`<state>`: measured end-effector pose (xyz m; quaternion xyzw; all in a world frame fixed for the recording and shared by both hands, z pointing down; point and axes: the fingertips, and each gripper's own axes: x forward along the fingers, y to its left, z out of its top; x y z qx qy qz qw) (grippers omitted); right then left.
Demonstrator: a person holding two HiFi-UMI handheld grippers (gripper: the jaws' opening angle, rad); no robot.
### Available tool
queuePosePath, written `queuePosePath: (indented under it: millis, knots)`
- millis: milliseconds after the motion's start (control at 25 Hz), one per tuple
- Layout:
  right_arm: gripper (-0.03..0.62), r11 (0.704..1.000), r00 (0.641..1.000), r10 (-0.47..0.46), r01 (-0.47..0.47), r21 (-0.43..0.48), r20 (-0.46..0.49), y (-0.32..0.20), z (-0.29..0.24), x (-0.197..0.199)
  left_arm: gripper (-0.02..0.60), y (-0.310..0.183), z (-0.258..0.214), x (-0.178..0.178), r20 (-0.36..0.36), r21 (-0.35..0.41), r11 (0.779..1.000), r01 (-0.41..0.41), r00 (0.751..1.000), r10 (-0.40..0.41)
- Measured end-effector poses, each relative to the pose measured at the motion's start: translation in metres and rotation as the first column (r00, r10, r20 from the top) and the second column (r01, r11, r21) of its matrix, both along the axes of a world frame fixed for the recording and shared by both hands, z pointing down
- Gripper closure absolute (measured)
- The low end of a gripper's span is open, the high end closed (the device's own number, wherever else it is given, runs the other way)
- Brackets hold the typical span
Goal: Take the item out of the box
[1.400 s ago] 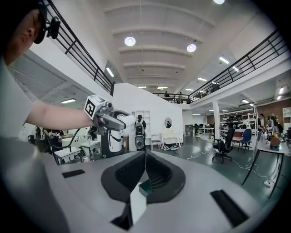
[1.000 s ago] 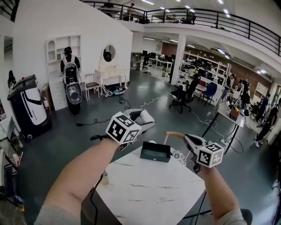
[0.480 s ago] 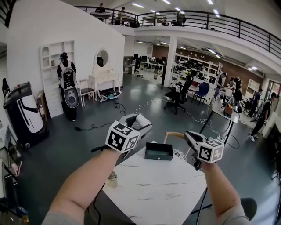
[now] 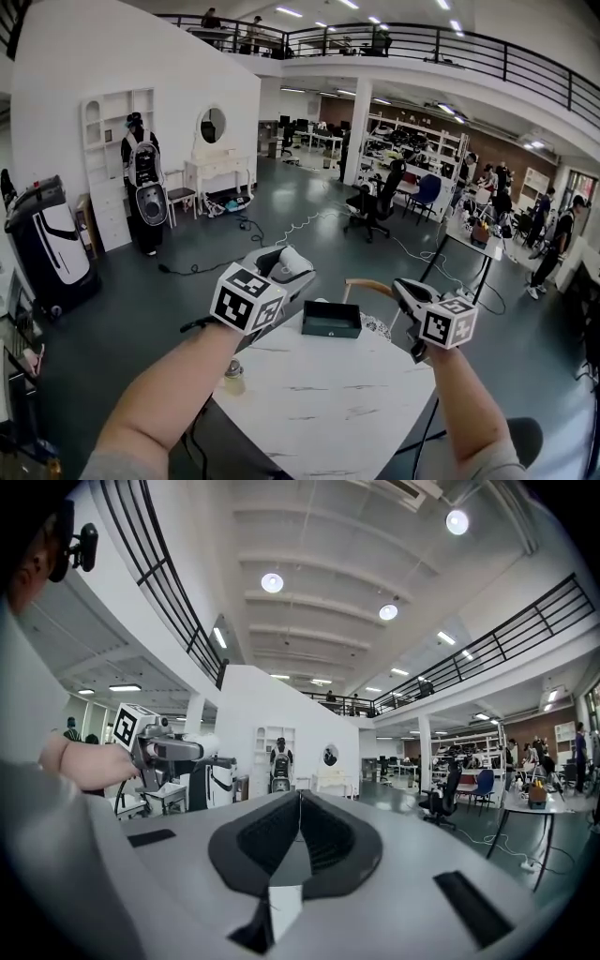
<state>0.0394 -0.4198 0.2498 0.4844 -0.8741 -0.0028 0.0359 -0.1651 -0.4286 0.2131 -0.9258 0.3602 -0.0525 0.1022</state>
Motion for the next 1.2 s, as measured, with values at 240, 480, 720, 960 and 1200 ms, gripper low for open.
queuePosePath:
  millis: [240,480,720,960,1200]
  knots:
    - [0.585,0.999,0.999,-0.045,0.045,0.001,0.015,0.036,-0.001,0.033,0.287,0.040,0.016,0.029,-0.009,-0.049,0.998,0.043,0.999,-0.043]
    - [0.585,0.995,0.995,-0.099,0.099,0.003,-0.001,0.086,0.005,0.077,0.287,0.096,0.027,0.079,-0.014,-0.051,0.995,0.087,0.996,-0.088]
    - [0.585,0.988,0.988,-0.152,0.152,0.000,-0.010,0.124,0.011,0.105,0.287,0.140,0.038,0.118,-0.041,-0.066,0.991,0.117,0.992,-0.119]
    - [0.585,0.981,0.981,-0.195,0.195,-0.004,-0.006,0.165,0.011,0.135,0.287,0.188,0.044,0.147,-0.046,-0.088,0.985,0.148,0.987,-0.153]
    - [0.586,0.973,0.973,-0.229,0.229,-0.018,0.010,0.196,0.020,0.151,0.287,0.235,0.058,0.161,-0.051,-0.115,0.979,0.167,0.984,-0.173]
